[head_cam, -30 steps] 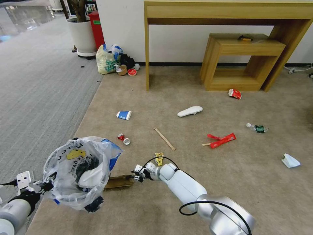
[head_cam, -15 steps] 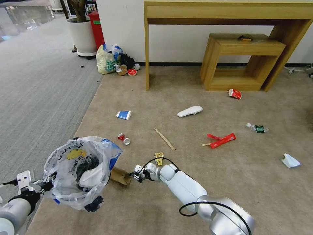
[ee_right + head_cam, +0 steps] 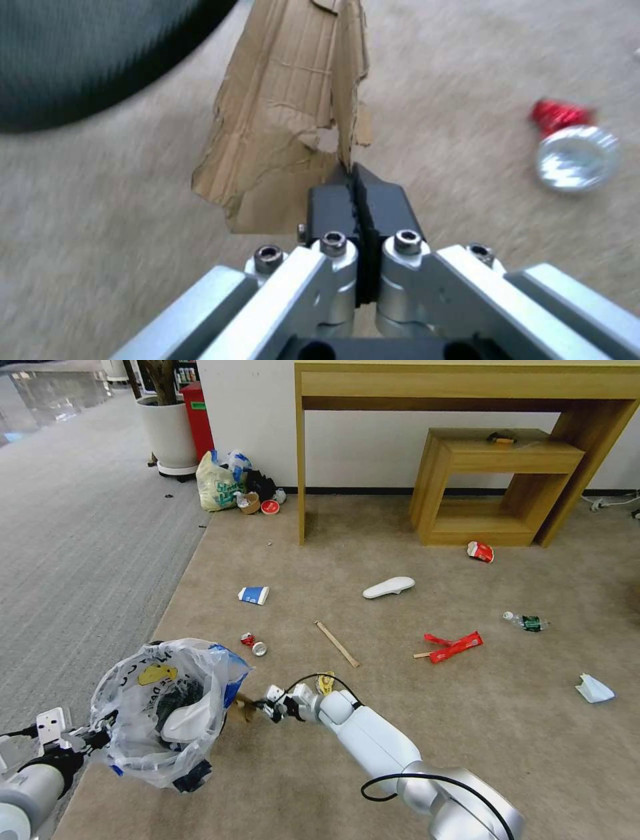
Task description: Pick up the trash bin and place the garbage on the floor into it.
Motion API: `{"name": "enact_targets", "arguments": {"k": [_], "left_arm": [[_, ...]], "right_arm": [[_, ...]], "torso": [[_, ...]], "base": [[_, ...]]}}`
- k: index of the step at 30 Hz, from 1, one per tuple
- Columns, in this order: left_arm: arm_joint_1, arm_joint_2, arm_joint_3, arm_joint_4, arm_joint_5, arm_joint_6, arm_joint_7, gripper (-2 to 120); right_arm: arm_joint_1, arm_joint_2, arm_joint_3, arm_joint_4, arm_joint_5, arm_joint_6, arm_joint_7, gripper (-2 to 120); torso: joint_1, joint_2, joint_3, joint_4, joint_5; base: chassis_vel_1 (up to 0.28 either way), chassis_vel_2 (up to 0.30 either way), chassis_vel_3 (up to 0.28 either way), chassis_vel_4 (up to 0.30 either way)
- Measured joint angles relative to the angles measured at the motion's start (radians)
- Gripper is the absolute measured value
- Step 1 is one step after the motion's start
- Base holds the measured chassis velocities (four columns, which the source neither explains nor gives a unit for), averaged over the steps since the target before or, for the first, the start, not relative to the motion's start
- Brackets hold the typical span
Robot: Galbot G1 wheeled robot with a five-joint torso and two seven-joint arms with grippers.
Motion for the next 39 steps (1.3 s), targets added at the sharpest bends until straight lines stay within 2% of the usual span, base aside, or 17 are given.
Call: {"name": "enact_targets", "arguments": {"k": [6, 8, 13, 15, 19, 22, 23, 26, 34, 36, 39], "left_arm": [[-0.004, 0.004, 0.002, 0.0, -0.004, 0.0, -0.004, 0], [-0.005, 0.007, 0.005, 0.0, -0.004, 0.0, -0.004, 0], [-0.009, 0.014, 0.011, 0.006, -0.003, 0.0, -0.004, 0], [-0.01, 0.016, 0.011, 0.006, -0.002, 0.0, -0.005, 0], [-0.012, 0.026, 0.02, 0.009, 0.007, 0.0, -0.006, 0], [-0.019, 0.04, 0.037, 0.01, 0.019, 0.0, -0.01, 0], [-0.019, 0.04, 0.037, 0.01, 0.019, 0.0, -0.01, 0], [-0.019, 0.055, 0.059, 0.01, 0.039, 0.0, -0.01, 0], [-0.02, 0.069, 0.096, 0.01, 0.074, 0.0, -0.009, 0], [-0.019, 0.076, 0.112, 0.004, 0.083, 0.0, -0.01, 0], [-0.019, 0.081, 0.127, 0.002, 0.092, 0.0, -0.011, 0]], "right_arm": [[-0.004, -0.031, 0.035, 0.076, 0.021, -0.035, 0.021, 0], [-0.012, -0.071, 0.056, 0.147, 0.038, -0.056, 0.036, 0], [-0.022, -0.12, 0.094, 0.254, 0.075, -0.087, 0.059, 0], [-0.023, -0.128, 0.1, 0.274, 0.082, -0.091, 0.062, 0], [-0.025, -0.161, 0.13, 0.364, 0.108, -0.097, 0.07, 0], [-0.014, -0.189, 0.156, 0.479, 0.139, -0.097, 0.071, 0], [-0.014, -0.189, 0.156, 0.479, 0.139, -0.097, 0.071, 0], [0.003, -0.245, 0.118, 0.688, 0.264, -0.165, 0.09, 0], [-0.005, -0.271, 0.034, 0.884, 0.412, -0.237, 0.143, 0], [-0.013, -0.286, -0.025, 0.983, 0.467, -0.268, 0.172, 0], [-0.022, -0.305, -0.08, 1.053, 0.488, -0.286, 0.184, 0]], "torso": [[0.0, 0.0, 0.0, 0.0003, 0.0], [0.0, 0.0, 0.0, -0.0003, 0.0001], [0.0, 0.0, 0.0, 0.0, 0.0002], [0.0, 0.0, 0.0, 0.0001, 0.0001], [0.0, 0.0, 0.0, -0.0001, 0.0002], [0.0, 0.0, 0.0, 0.0001, 0.0002], [0.0, 0.0, 0.0, 0.0001, 0.0002], [0.0, 0.0, 0.0, 0.0, 0.0001], [0.0, 0.0, 0.0, 0.0001, 0.0], [0.0, 0.0, 0.0, 0.0002, 0.0001], [0.0, 0.0, 0.0, 0.0001, 0.0]], "base": [[0.0, 0.0, 0.0, 0.0], [0.0, 0.0, 0.0, 0.0], [0.0, 0.0, 0.0, 0.0], [0.0, 0.0, 0.0, 0.0], [0.0, 0.0, 0.0, 0.0], [0.0, 0.0, 0.0, 0.0], [0.0, 0.0, 0.0, 0.0], [0.0, 0.0, 0.0, 0.0], [0.0, 0.0, 0.0, 0.0], [0.0, 0.0, 0.0, 0.0], [0.0, 0.0, 0.0, 0.0]]}}
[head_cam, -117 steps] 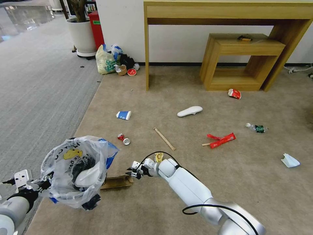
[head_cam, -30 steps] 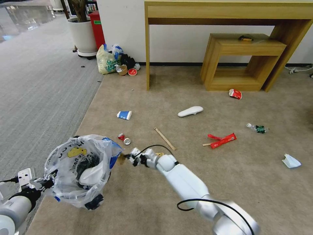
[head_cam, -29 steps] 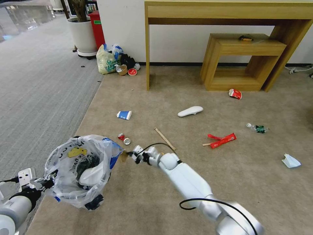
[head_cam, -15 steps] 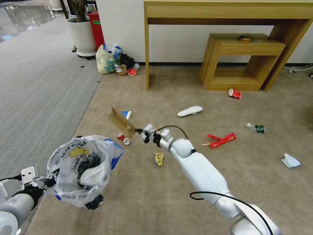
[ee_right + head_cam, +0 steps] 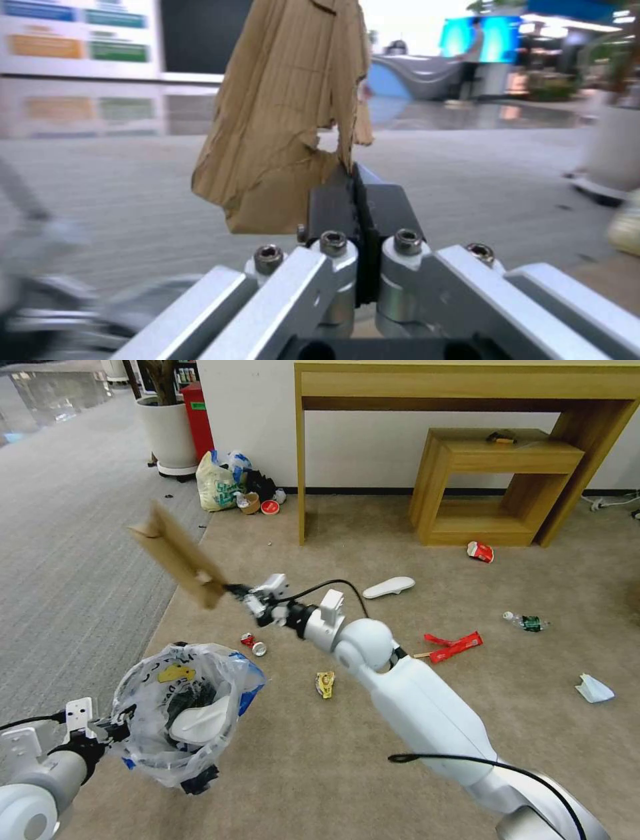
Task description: Pick up the trash bin and place the garbage on the floor into it.
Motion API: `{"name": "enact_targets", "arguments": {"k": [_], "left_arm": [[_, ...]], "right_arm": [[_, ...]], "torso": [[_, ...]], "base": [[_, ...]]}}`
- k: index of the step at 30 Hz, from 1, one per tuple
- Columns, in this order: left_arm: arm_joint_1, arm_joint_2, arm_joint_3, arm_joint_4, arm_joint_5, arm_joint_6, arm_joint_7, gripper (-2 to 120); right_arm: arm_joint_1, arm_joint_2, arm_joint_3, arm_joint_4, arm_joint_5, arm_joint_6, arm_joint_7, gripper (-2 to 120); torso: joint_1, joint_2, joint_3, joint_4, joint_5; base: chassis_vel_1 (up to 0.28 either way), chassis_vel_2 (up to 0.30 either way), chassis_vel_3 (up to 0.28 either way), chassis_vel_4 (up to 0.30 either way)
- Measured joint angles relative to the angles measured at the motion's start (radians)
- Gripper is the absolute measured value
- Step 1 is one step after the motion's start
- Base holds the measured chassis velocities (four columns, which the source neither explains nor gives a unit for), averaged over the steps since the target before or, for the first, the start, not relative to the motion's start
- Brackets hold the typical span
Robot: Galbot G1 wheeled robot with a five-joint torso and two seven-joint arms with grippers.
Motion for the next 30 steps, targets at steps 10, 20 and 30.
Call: {"name": "enact_targets", "arguments": {"k": [10, 20, 30], "left_arm": [[-0.01, -0.002, 0.05, -0.026, 0.01, 0.0, -0.016, 0], [0.006, 0.0, 0.05, -0.048, 0.006, 0.0, -0.017, 0], [0.018, 0.002, 0.047, -0.064, 0.006, 0.0, -0.015, 0]], "right_arm": [[-0.057, -0.043, -0.137, 0.049, -0.041, 0.002, 0.02, 0], [-0.126, -0.067, -0.123, 0.051, -0.098, 0.009, 0.025, 0], [-0.198, -0.098, -0.1, 0.074, -0.153, 0.014, 0.051, 14]], "torso": [[0.0, 0.0, 0.0, -0.0001, 0.0], [0.0, 0.0, 0.0, 0.0, 0.0], [0.0, 0.0, 0.0, 0.0, 0.0001]], "base": [[0.0, 0.0, 0.0, 0.0], [0.0, 0.0, 0.0, 0.0], [0.0, 0.0, 0.0, 0.0]]}}
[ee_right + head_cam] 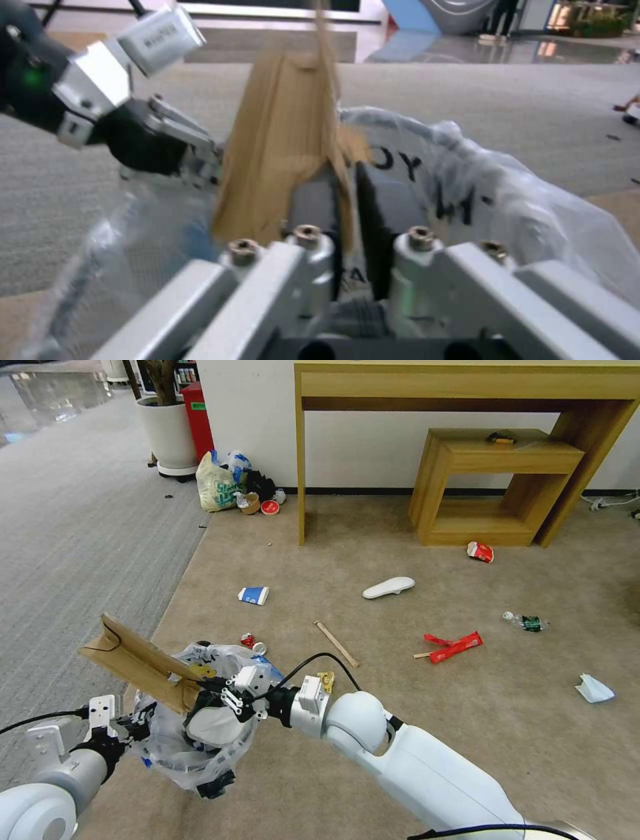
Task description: Pick up the trash bin and place the garbage on the floor into it.
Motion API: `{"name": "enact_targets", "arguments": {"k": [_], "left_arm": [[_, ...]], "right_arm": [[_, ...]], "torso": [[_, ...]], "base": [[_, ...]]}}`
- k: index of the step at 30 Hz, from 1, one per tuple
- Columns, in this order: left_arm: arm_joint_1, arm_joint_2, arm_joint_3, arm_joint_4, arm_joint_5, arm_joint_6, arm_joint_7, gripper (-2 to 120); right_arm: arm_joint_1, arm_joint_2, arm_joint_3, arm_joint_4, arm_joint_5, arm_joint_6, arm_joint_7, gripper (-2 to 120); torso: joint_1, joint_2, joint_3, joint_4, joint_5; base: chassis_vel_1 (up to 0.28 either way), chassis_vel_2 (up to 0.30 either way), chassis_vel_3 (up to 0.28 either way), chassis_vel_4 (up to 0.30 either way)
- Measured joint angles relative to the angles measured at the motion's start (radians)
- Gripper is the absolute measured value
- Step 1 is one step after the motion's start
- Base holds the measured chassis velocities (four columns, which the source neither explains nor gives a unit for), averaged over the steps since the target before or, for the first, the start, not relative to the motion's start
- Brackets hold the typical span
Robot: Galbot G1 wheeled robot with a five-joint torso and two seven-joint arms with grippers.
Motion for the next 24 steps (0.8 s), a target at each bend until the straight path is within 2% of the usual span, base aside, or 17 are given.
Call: {"name": "enact_targets", "arguments": {"k": [2, 4, 5, 9, 10, 13, 14, 17, 22, 24], "left_arm": [[0.002, 0.0, 0.0, -0.002, 0.0, 0.0, 0.0, 0], [0.008, 0.002, -0.001, -0.009, 0.0, 0.0, 0.0, 0], [0.008, 0.002, -0.001, -0.009, 0.0, 0.0, 0.0, 0], [0.013, 0.009, -0.001, -0.016, 0.0, 0.0, 0.0, 0], [0.013, 0.009, -0.001, -0.016, 0.0, 0.0, 0.0, 0], [0.021, 0.016, -0.001, -0.019, 0.0, 0.0, 0.003, 0], [0.021, 0.016, -0.001, -0.019, 0.0, 0.0, 0.003, 0], [0.036, 0.022, 0.007, -0.015, 0.01, 0.0, 0.011, 0], [0.045, 0.019, 0.01, -0.012, 0.013, 0.0, 0.015, 0], [0.059, 0.014, 0.01, -0.013, 0.015, 0.0, 0.029, 0]], "right_arm": [[-0.007, -0.004, 0.004, 0.001, -0.005, 0.002, 0.001, 17], [-0.03, -0.011, 0.012, 0.004, -0.016, 0.006, 0.004, 28], [-0.03, -0.011, 0.012, 0.004, -0.016, 0.006, 0.004, 28], [-0.06, -0.013, 0.032, 0.018, -0.024, 0.009, 0.015, 46], [-0.06, -0.013, 0.032, 0.018, -0.024, 0.009, 0.015, 46], [-0.068, -0.012, 0.059, 0.035, -0.014, 0.009, 0.026, 59], [-0.068, -0.012, 0.059, 0.035, -0.014, 0.009, 0.026, 59], [-0.09, -0.012, 0.115, 0.06, 0.002, 0.003, 0.032, 76], [-0.123, -0.009, 0.175, 0.073, 0.007, -0.002, 0.056, 88], [-0.156, -0.01, 0.241, 0.086, 0.019, -0.017, 0.077, 96]], "torso": [[0.0, 0.0, 0.0, 0.0, 0.0], [0.0, 0.0, 0.0, 0.0, 0.0], [0.0, 0.0, 0.0, 0.0, 0.0], [0.0, 0.0, 0.0, -0.0001, 0.0], [0.0, 0.0, 0.0, -0.0001, 0.0], [0.0, 0.0, 0.0, 0.0, 0.0], [0.0, 0.0, 0.0, 0.0, 0.0], [0.0, 0.0, 0.0, 0.0, -0.0001], [0.0, 0.0, 0.0, 0.0, 0.0], [0.0, 0.0, 0.0, 0.0, 0.0]], "base": [[0.0, 0.0, 0.0, 0.0], [0.0, 0.0, 0.0, 0.0], [0.0, 0.0, 0.0, 0.0], [0.0, 0.0, 0.0, 0.0], [0.0, 0.0, 0.0, 0.0], [0.0, 0.0, 0.0, 0.0], [0.0, 0.0, 0.0, 0.0], [0.0, 0.0, 0.0, 0.0], [0.0, 0.0, 0.0, 0.0], [0.0, 0.0, 0.0, 0.0]]}}
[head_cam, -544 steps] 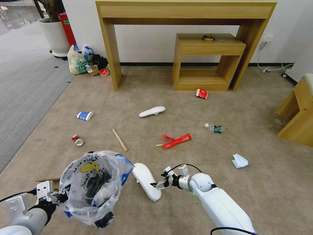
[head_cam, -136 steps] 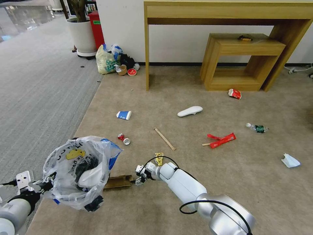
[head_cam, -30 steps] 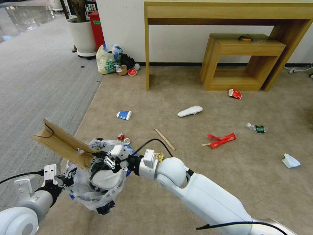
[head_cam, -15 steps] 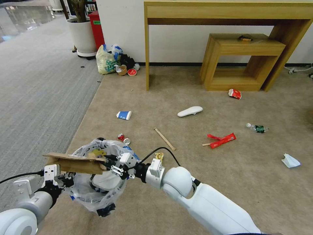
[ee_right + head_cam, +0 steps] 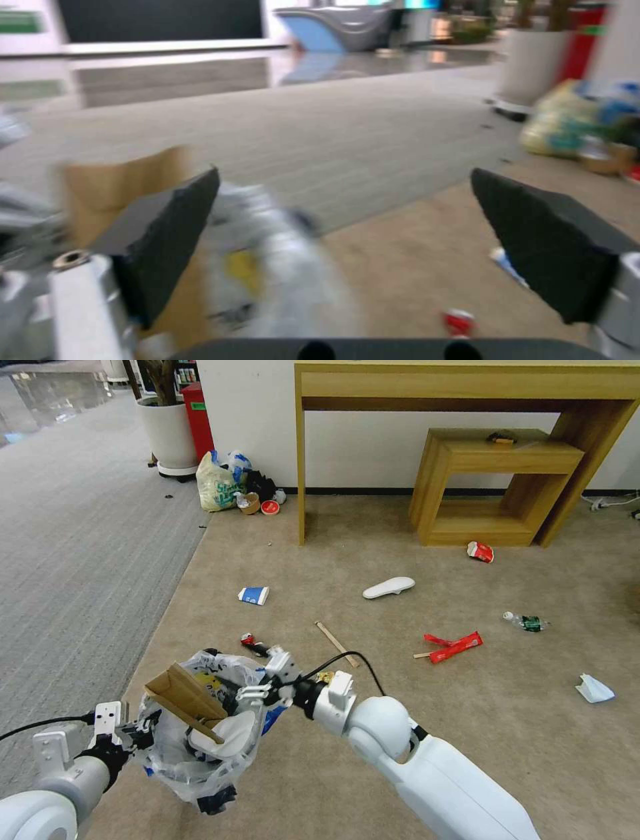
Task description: Pick up the trash bin and place the garbage on the floor into it.
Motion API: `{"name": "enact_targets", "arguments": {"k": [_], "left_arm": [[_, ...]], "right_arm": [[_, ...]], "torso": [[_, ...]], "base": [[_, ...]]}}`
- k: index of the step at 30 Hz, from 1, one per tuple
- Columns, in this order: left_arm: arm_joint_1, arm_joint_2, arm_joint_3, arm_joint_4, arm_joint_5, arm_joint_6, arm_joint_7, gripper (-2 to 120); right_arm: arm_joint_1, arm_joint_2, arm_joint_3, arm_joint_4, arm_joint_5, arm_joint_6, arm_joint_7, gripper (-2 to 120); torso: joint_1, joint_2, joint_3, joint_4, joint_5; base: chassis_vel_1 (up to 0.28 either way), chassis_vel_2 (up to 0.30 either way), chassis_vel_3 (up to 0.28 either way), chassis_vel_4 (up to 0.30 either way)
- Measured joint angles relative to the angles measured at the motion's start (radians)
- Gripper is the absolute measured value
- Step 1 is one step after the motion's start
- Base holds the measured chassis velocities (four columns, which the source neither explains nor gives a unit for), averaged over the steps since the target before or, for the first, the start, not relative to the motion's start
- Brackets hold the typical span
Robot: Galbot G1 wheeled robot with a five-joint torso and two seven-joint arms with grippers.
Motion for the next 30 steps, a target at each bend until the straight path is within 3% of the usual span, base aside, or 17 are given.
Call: {"name": "enact_targets", "arguments": {"k": [5, 8, 12, 17, 19, 21, 30], "left_arm": [[0.012, -0.006, 0.002, 0.0, 0.001, 0.0, 0.008, 0], [0.012, -0.008, 0.003, -0.001, 0.001, 0.0, 0.009, 0], [0.017, -0.016, 0.006, -0.008, 0.004, 0.0, 0.01, 0], [0.024, -0.02, 0.005, -0.014, 0.007, 0.0, 0.011, 0], [0.031, -0.02, 0.002, -0.023, 0.009, 0.0, 0.011, 0], [0.033, -0.02, 0.001, -0.024, 0.009, 0.0, 0.011, 0], [0.052, -0.031, 0.0, -0.041, 0.019, 0.0, 0.011, 0]], "right_arm": [[-0.051, -0.025, 0.14, -0.01, 0.021, -0.049, 0.041, 100], [-0.056, -0.032, 0.168, -0.027, 0.028, -0.054, 0.048, 100], [-0.059, -0.036, 0.244, -0.129, 0.052, -0.075, 0.073, 100], [-0.048, -0.024, 0.26, -0.212, 0.064, -0.095, 0.081, 100], [-0.028, -0.001, 0.26, -0.316, 0.065, -0.099, 0.097, 100], [-0.021, 0.007, 0.259, -0.346, 0.066, -0.105, 0.098, 100], [0.066, 0.094, 0.214, -0.546, 0.088, -0.193, 0.13, 100]], "torso": [[0.0, 0.0, 0.0, -0.0001, 0.0002], [0.0, 0.0, 0.0, -0.0001, 0.0001], [0.0, 0.0, 0.0, -0.0001, 0.0], [0.0, 0.0, 0.0, 0.0, 0.0], [0.0, 0.0, 0.0, 0.0001, 0.0002], [0.0, 0.0, 0.0, 0.0, 0.0002], [0.0, 0.0, 0.0, 0.0001, -0.0001]], "base": [[0.0, 0.0, 0.0, 0.0], [0.0, 0.0, 0.0, 0.0], [0.0, 0.0, 0.0, 0.0], [0.0, 0.0, 0.0, 0.0], [0.0, 0.0, 0.0, 0.0], [0.0, 0.0, 0.0, 0.0], [0.0, 0.0, 0.0, 0.0]]}}
